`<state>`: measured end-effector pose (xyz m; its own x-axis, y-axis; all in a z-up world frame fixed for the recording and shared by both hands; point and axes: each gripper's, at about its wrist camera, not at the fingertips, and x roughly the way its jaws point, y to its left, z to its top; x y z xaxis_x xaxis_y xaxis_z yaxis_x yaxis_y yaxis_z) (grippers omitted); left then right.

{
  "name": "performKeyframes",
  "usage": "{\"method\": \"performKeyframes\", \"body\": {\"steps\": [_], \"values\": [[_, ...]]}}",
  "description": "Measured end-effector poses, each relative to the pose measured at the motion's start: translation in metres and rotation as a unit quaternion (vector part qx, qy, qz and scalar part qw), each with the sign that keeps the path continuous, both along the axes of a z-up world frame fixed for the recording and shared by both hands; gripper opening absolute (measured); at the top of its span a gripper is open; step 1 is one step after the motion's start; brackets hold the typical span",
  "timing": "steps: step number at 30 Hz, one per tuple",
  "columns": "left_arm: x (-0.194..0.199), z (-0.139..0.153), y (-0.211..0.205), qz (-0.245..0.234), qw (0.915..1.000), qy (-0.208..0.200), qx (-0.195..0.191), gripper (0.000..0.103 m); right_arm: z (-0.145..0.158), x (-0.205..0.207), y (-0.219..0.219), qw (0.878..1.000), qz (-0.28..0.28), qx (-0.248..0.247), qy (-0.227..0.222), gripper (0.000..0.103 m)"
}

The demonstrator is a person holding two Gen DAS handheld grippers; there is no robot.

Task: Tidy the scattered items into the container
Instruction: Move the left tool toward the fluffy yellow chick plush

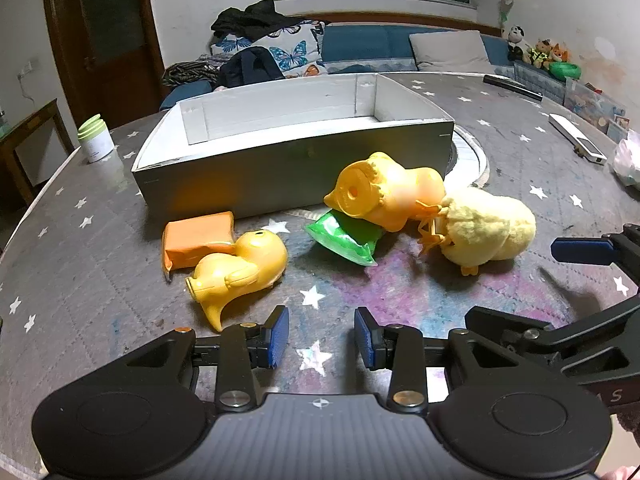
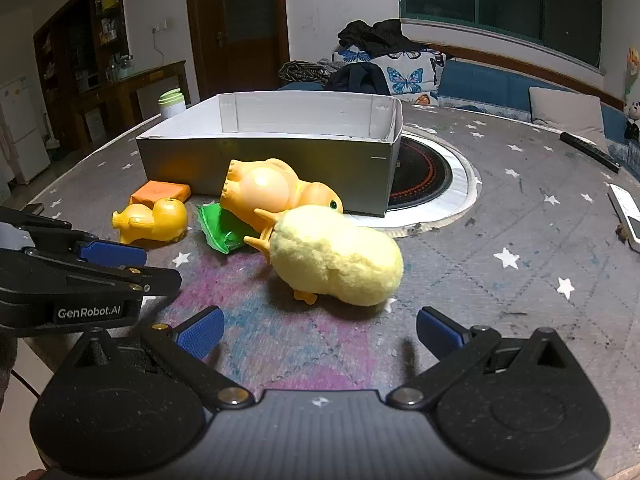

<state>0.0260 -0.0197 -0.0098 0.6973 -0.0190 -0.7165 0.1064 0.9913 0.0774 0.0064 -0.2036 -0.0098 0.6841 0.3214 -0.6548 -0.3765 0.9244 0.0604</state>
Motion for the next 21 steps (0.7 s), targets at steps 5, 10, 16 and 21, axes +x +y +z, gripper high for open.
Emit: {"method": "performKeyframes", "body": {"steps": [5, 10, 16, 21], "values": [[0.003, -0.001, -0.001, -0.003, 1.0000, 0.003, 0.000, 0.039, -0.001, 0.003, 0.000, 1.000, 0.000, 0.002, 0.003, 0.103], [0.006, -0.001, -0.002, -0.006, 1.0000, 0.007, 0.001, 0.039, -0.002, 0.006, 0.001, 1.000, 0.002, 0.002, 0.006, 0.103], [0.009, 0.000, -0.002, -0.010, 0.9999, 0.009, 0.000, 0.039, -0.003, 0.010, 0.002, 1.000, 0.002, 0.000, 0.010, 0.103], [0.013, 0.003, -0.002, -0.013, 0.9999, 0.007, -0.003, 0.038, -0.003, 0.014, 0.002, 1.000, 0.003, 0.000, 0.012, 0.103]]}}
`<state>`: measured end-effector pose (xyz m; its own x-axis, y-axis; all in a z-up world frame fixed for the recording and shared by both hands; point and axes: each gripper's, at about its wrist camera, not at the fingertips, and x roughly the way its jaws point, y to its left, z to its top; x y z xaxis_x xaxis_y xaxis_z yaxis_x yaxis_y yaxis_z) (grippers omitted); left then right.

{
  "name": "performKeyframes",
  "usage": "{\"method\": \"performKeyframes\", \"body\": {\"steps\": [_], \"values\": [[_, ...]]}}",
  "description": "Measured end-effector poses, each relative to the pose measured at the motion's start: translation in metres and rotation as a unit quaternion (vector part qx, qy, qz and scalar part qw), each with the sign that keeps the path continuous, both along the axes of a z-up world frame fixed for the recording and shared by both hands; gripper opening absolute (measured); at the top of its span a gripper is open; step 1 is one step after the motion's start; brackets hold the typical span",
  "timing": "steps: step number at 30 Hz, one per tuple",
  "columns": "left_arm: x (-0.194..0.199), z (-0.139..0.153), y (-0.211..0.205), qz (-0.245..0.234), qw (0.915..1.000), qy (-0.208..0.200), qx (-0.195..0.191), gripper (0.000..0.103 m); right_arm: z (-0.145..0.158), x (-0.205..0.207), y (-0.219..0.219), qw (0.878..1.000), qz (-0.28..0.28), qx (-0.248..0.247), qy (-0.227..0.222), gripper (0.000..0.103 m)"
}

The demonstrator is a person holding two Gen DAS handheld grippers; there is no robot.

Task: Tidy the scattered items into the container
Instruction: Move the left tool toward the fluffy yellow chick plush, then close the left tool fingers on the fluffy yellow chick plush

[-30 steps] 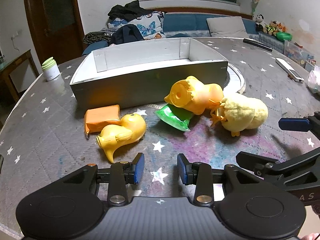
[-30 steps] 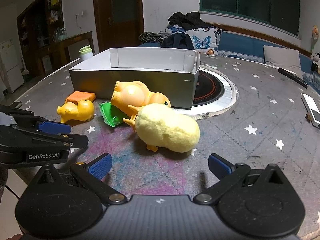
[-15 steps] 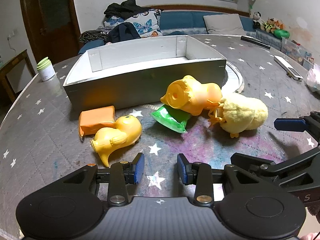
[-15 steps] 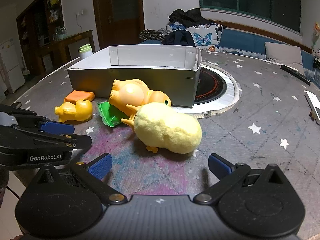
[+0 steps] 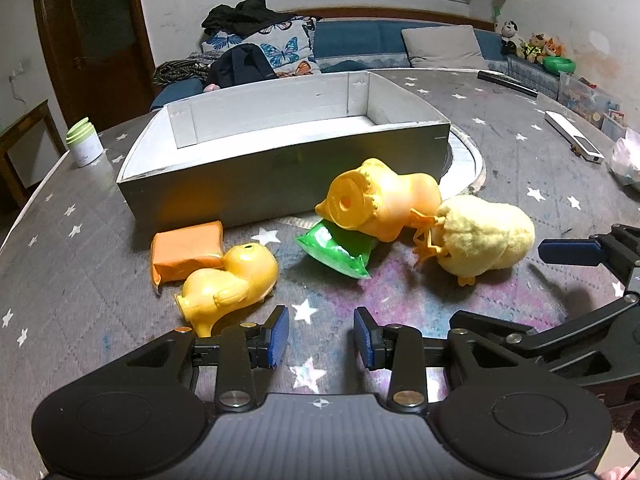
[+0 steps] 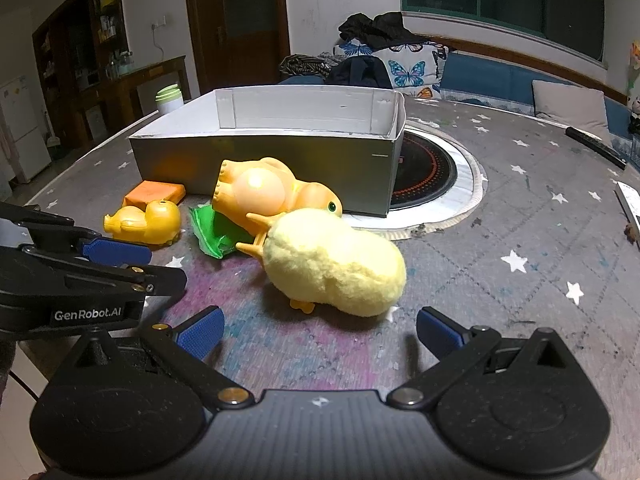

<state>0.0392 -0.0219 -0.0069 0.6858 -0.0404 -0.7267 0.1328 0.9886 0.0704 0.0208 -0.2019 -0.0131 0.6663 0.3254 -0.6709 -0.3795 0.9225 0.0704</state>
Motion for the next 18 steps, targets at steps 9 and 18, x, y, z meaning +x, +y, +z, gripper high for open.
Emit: {"method": "performKeyframes", "body": {"steps": [9, 18], "values": [[0.009, 0.007, 0.000, -0.014, 0.9997, 0.004, -0.019, 0.038, -0.001, 0.010, -0.003, 1.000, -0.008, -0.001, 0.002, 0.103], [0.014, 0.021, -0.004, -0.040, 0.9976, 0.009, -0.056, 0.038, 0.001, 0.015, -0.010, 1.000, -0.004, 0.003, -0.004, 0.102]]}}
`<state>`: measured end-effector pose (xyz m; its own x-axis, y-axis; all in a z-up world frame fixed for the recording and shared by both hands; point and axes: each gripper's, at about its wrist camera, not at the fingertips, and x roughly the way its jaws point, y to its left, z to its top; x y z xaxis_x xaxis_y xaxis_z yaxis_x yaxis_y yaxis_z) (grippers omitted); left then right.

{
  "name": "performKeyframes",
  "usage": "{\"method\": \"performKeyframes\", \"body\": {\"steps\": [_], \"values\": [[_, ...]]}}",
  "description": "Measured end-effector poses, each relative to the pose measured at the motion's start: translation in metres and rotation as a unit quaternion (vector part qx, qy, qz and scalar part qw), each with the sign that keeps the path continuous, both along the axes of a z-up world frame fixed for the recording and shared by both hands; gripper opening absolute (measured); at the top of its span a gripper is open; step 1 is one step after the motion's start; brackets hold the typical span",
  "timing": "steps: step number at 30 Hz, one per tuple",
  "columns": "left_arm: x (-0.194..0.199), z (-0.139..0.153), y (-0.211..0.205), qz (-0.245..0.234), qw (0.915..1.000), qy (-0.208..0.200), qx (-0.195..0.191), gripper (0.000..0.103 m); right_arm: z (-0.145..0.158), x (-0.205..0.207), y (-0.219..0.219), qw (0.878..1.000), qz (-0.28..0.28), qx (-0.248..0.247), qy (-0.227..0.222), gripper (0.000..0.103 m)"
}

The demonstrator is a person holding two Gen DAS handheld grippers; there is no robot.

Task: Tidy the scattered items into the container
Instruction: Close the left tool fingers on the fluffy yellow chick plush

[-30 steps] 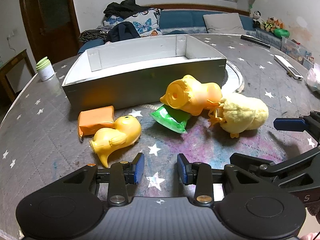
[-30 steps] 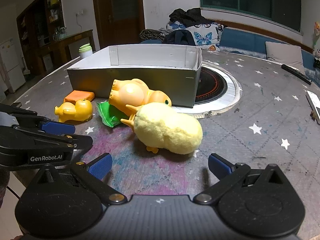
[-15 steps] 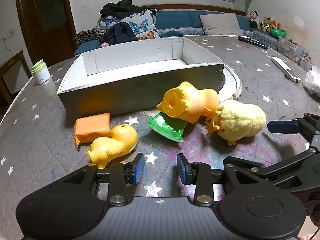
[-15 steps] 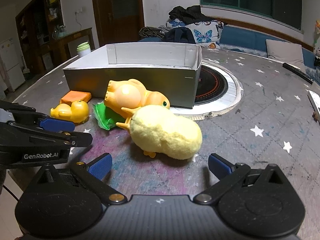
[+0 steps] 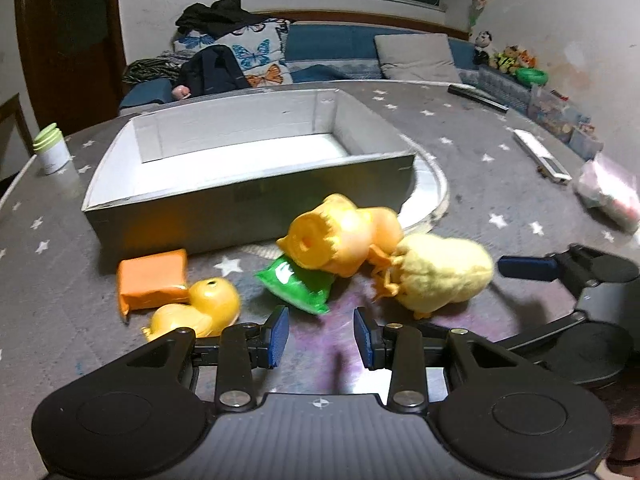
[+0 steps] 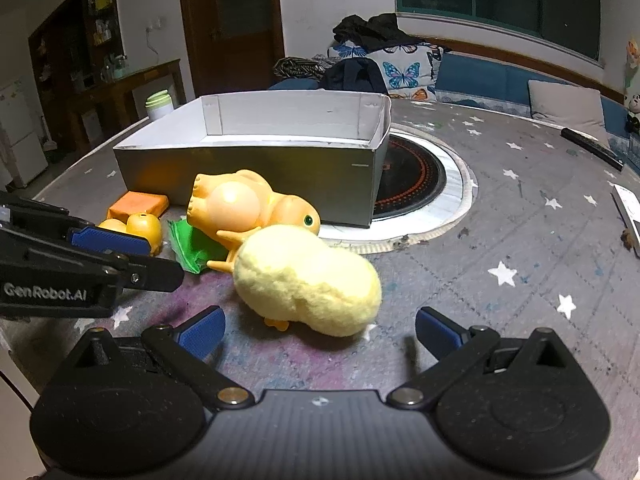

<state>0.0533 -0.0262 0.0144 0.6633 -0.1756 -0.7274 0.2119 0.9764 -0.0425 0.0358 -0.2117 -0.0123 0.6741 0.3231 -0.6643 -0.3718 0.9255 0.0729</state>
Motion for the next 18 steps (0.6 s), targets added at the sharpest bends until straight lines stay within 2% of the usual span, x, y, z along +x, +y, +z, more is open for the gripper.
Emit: {"method": "performKeyframes", "body": {"steps": [9, 14, 18], "values": [[0.003, 0.018, -0.008, -0.046, 0.9965, 0.009, -0.069, 0.038, 0.001, 0.006, -0.005, 1.000, 0.023, 0.008, -0.006, 0.092], [0.015, 0.016, -0.012, -0.059, 0.9937, 0.027, -0.092, 0.039, 0.002, 0.010, -0.008, 0.999, 0.031, 0.029, 0.000, 0.082], [0.024, 0.011, -0.013, -0.066, 0.9913, 0.040, -0.107, 0.039, 0.001, 0.010, -0.008, 0.999, 0.036, 0.028, -0.004, 0.078]]}}
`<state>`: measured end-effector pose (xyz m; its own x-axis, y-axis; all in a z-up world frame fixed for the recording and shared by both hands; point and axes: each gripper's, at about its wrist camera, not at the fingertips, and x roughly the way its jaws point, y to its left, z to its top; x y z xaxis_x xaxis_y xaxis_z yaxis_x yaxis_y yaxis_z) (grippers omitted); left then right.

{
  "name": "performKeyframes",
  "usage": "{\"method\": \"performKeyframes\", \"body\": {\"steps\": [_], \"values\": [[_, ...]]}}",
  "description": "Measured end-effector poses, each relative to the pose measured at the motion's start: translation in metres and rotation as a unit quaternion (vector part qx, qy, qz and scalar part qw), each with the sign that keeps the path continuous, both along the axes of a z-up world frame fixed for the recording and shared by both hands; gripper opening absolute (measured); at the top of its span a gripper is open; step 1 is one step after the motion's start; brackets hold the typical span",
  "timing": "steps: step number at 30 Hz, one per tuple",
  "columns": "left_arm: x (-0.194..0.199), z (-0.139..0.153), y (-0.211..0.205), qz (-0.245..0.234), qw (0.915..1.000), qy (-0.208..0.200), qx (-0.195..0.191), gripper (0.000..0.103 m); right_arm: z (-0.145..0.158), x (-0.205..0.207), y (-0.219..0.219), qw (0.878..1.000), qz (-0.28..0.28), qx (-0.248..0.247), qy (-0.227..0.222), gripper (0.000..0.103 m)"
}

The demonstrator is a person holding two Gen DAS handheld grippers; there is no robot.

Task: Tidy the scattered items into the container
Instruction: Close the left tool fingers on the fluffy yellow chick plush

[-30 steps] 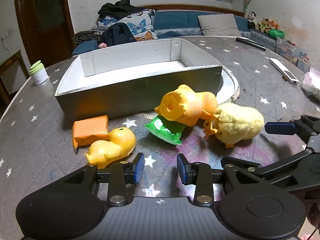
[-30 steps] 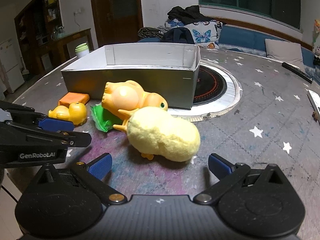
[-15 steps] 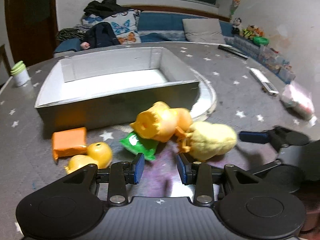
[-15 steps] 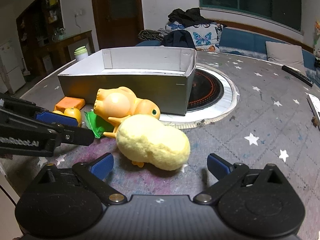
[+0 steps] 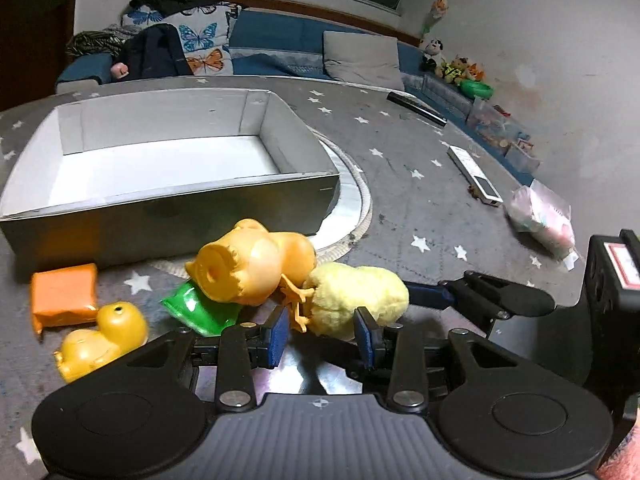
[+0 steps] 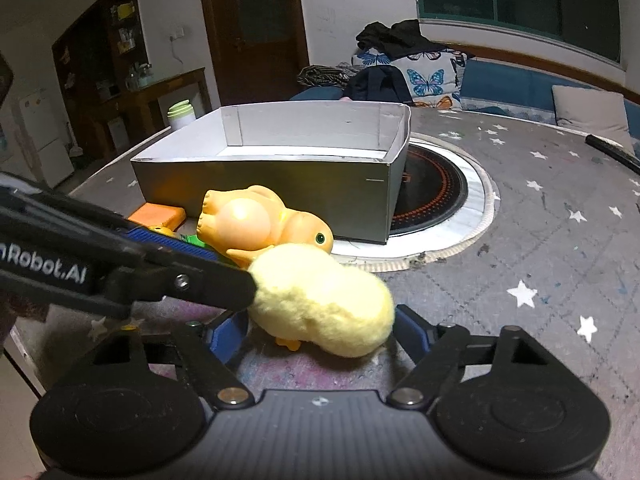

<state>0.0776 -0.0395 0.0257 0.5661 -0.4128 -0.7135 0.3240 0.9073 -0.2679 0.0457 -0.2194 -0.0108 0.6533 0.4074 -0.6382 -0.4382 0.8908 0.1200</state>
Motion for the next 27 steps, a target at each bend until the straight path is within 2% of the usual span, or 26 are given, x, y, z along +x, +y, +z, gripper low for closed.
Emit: {"method": "performKeyframes", "body": {"steps": [8, 15, 23, 27], "values": [[0.008, -0.006, 0.008, -0.012, 0.9989, 0.024, -0.039, 0.039, 0.001, 0.003, 0.000, 1.000, -0.003, -0.004, -0.006, 0.075], [0.012, -0.007, 0.005, -0.015, 0.9988, 0.023, -0.040, 0.040, 0.000, 0.002, 0.001, 1.000, -0.010, -0.009, -0.012, 0.074], [0.018, -0.012, 0.019, -0.012, 0.9966, 0.041, -0.071, 0.042, 0.002, -0.002, 0.002, 1.000, -0.006, -0.017, -0.012, 0.074], [0.012, -0.007, 0.017, -0.016, 0.9976, 0.028, -0.062, 0.040, 0.004, -0.009, 0.002, 1.000, 0.004, -0.025, -0.013, 0.074]]}}
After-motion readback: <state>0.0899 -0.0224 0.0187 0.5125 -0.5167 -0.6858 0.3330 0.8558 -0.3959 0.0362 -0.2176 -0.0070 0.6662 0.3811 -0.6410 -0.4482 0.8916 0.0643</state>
